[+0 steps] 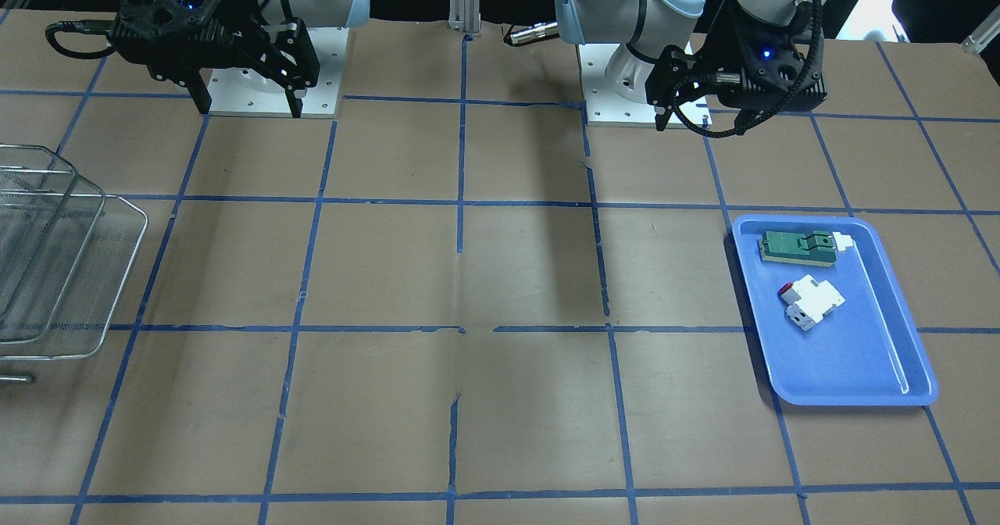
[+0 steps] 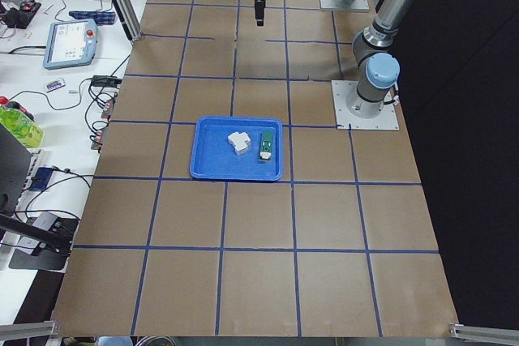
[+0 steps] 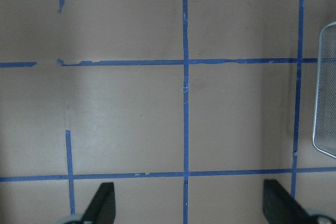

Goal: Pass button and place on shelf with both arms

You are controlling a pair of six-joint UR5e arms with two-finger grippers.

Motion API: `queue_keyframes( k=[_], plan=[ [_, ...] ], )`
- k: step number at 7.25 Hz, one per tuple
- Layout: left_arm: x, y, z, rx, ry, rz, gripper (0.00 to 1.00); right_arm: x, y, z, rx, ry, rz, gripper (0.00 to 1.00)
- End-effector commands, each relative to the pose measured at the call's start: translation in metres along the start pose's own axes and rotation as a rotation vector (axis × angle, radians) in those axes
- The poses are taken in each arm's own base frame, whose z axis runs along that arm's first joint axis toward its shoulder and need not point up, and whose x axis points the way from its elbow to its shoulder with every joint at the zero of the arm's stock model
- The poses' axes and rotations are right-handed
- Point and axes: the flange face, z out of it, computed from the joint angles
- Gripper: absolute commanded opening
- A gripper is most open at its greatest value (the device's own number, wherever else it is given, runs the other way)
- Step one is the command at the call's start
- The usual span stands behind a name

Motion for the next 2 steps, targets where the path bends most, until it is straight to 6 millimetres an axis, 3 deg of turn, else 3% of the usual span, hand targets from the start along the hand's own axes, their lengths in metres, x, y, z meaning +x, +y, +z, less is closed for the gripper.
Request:
queue_keyframes(
  k=[1, 2],
  plan=[
    [0.0008, 0.0006, 0.0015, -0.003, -0.001, 0.000, 1.00, 0.0000, 0.0001, -0.0001, 0.002, 0.001, 0.014, 1.00],
    [0.0004, 0.0012, 0.0009, -0.002, -0.005, 0.000, 1.00, 0.0001, 0.0003, 0.0008, -0.001, 0.003, 0.014, 1.00]
  ],
)
